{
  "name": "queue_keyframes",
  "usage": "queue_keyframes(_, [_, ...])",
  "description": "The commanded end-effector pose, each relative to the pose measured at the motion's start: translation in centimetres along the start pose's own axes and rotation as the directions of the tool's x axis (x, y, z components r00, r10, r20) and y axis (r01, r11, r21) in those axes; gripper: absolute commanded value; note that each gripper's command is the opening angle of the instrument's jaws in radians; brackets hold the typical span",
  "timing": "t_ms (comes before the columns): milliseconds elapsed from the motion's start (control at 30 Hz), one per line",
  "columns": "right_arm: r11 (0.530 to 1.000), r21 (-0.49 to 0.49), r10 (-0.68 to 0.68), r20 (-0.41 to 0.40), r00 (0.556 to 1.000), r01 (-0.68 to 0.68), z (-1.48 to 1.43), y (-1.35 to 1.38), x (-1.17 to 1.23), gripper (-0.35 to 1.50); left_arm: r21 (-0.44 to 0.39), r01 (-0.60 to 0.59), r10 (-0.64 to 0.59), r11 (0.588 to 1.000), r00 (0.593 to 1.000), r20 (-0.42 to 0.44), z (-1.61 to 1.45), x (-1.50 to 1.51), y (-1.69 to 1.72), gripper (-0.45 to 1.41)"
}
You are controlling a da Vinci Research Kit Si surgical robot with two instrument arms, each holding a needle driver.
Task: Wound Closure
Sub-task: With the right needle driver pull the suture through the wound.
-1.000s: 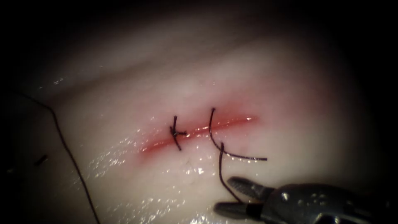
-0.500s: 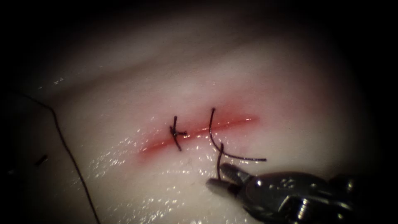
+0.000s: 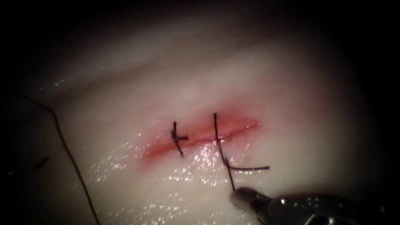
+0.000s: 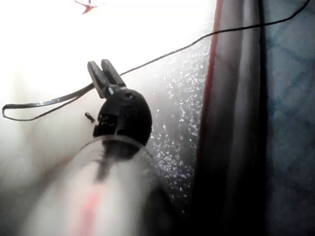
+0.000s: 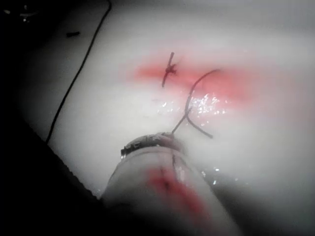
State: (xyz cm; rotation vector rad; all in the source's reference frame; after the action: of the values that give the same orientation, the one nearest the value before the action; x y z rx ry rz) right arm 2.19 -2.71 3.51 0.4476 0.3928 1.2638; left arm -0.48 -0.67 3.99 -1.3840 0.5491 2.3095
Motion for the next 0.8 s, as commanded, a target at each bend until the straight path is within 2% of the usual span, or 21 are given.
queue_keyframes(33, [1.000,0.015,0.003,0.002,1.000,-0.003,0.01,-0.06,-0.05,-0.35,-0.001,0.001,-0.001,1.000,1.000,0.000,0.05,-0.04,0.06,-0.45])
queue_keyframes(267, [0.999,0.037,-0.006,0.019,1.000,0.005,-0.19,-0.11,-0.16,-0.35,-0.004,0.000,0.000,1.000,1.000,0.002,0.05,-0.04,0.06,-0.45])
queue_keyframes(800, [0.998,0.068,-0.021,0.039,0.999,0.018,-0.40,-0.13,-0.29,-0.35,-0.005,0.001,-0.001,1.000,1.000,0.001,0.06,-0.04,0.05,-0.45])
